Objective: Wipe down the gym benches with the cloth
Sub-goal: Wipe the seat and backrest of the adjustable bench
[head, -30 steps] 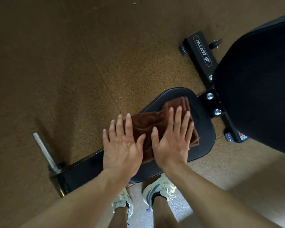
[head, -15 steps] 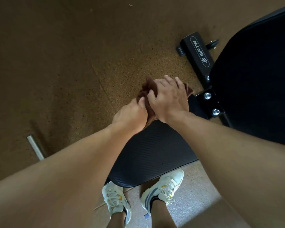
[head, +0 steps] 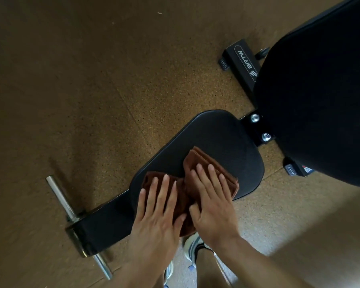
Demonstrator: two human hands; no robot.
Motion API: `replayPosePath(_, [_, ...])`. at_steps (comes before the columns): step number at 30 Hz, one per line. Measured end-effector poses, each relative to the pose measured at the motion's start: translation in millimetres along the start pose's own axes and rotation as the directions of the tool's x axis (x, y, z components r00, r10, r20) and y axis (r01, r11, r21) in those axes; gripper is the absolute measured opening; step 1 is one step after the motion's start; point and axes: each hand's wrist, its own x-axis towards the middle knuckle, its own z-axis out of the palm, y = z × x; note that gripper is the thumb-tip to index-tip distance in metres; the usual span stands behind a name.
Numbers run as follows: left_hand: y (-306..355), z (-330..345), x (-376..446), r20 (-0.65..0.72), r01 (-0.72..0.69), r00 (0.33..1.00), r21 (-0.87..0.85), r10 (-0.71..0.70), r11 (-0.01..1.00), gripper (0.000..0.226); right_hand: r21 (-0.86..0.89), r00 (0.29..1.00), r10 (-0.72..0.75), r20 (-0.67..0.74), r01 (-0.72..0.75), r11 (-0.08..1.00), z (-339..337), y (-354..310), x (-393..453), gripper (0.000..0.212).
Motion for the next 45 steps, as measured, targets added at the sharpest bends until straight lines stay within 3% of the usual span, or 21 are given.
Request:
replayPosePath(3, [14.1,-2.6,10.5,-0.018,0.038,0.999,0.008,-0.038,0.999,0.068,-0.106,0.999,-0.021,-0.032,0.018,0.994,-4.7,14.1,-0.1,0.069])
replayPosePath(6, [43.9,-9.7,44.2,-0.013,-0.046,0.999,-0.022,0.046,0.999,0.068,-0.077,0.951,0.276,-0.14,-0.289,0.954,-11.1,29.9,-3.0,0.07])
replayPosePath(8, [70.6,-14.7,76.1,0.004,-0.104,0.995,-0.029,0.104,0.994,0.07,0.021,0.857,0.482,-0.181,-0.486,0.874,-17.5,41.3,-7.5,0.069])
replayPosePath(10, [96.3,-19.5,111.1,0.032,-0.178,0.983,-0.02,0.179,0.984,0.072,0.176,0.745,0.655,-0.123,-0.634,0.753,-26.0,53.9,-10.1,0.064])
replayPosePath(13, [117.2,-26.8,151.5,0.108,-0.3,0.95,0.054,0.293,0.953,0.073,0.508,0.498,0.862,0.099,-0.77,0.387,-48.2,64.0,1.8,0.047])
replayPosePath(15, [118.1,-30.8,166.6,0.12,-0.359,0.93,0.103,0.347,0.928,0.071,0.587,0.431,0.885,0.176,-0.768,0.257,-57.7,62.7,12.2,0.039])
replayPosePath(17, [113.4,-36.0,178.1,0.128,-0.421,0.905,0.12,0.406,0.899,0.067,0.608,0.45,0.881,0.145,-0.743,0.28,-64.8,54.9,20.6,0.036])
replayPosePath(21, [94.0,-53.9,201.1,0.125,-0.523,0.852,0.196,0.508,0.829,0.061,0.548,0.579,0.815,-0.02,-0.675,0.493,-65.0,46.2,39.2,0.034])
replayPosePath(25, [77.1,-61.2,211.9,0.043,-0.472,0.881,0.177,0.472,0.864,0.058,0.442,0.671,0.733,-0.114,-0.626,0.642,-68.7,52.1,66.4,0.039])
replayPosePath(28, [63.2,-68.5,216.3,-0.039,-0.381,0.921,0.114,0.387,0.918,0.058,0.418,0.726,0.679,-0.105,-0.587,0.693,-72.1,51.9,89.7,0.04])
replayPosePath(31, [42.1,-76.0,213.8,-0.043,-0.212,0.977,-0.08,0.209,0.974,0.058,0.413,0.847,0.502,-0.177,-0.399,0.819,-66.0,40.6,111.8,0.048])
replayPosePath(35, [4.1,-75.3,179.1,0.053,0.043,0.998,-0.38,-0.025,0.924,0.056,0.297,0.926,0.324,-0.197,-0.258,0.919,-46.5,8.4,119.8,0.052])
replayPosePath(37, [-20.3,-67.0,141.5,-0.012,0.072,0.996,-0.413,-0.085,0.908,0.05,0.271,0.966,0.18,-0.185,-0.126,0.954,-33.9,-19.1,107.0,0.048])
replayPosePath(40, [-59.0,-44.5,68.5,-0.119,0.084,0.98,-0.491,-0.162,0.867,0.046,0.284,0.995,-0.001,-0.101,0.03,0.958,-7.0,-59.4,74.6,0.047])
replayPosePath(45, [-73.4,-2.6,-30.0,0.024,0.258,0.95,-0.626,-0.312,0.736,0.062,0.22,0.974,-0.227,-0.021,0.226,0.949,32.3,-90.4,15.1,0.049])
